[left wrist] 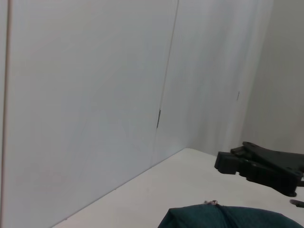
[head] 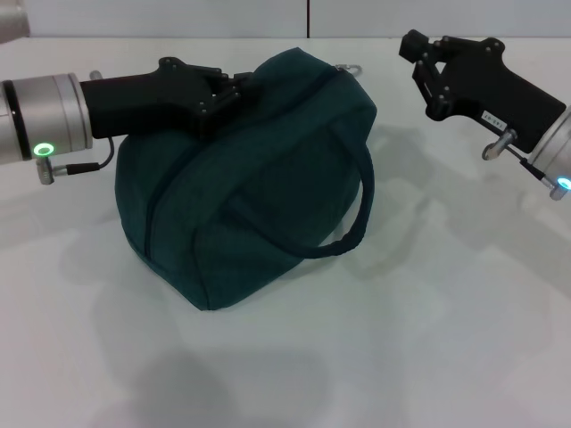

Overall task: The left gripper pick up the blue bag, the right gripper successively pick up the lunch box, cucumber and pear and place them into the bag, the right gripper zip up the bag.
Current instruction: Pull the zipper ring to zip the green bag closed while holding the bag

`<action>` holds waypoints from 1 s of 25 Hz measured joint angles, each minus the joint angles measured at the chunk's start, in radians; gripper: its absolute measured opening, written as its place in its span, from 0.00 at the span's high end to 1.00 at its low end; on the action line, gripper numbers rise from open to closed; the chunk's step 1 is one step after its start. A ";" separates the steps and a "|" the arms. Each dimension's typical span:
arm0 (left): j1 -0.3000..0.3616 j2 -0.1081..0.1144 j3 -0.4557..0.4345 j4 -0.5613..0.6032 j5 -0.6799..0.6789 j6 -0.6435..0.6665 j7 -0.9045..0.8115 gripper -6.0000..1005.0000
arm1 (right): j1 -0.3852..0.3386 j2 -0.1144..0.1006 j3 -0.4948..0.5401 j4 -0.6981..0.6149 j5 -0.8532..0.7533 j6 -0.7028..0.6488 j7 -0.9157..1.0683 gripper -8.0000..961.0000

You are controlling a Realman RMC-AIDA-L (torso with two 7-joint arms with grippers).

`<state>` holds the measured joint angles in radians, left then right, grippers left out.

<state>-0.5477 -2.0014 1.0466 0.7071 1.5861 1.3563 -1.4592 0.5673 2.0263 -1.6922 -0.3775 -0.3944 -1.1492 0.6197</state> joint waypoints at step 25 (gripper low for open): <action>-0.009 -0.003 0.001 -0.004 0.000 0.026 0.053 0.94 | 0.026 0.001 -0.096 -0.028 -0.067 0.118 -0.002 0.64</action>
<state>-0.5566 -2.0043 1.0477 0.7033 1.5863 1.3822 -1.4062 0.5934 2.0277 -1.7878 -0.4052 -0.4613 -1.0310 0.6173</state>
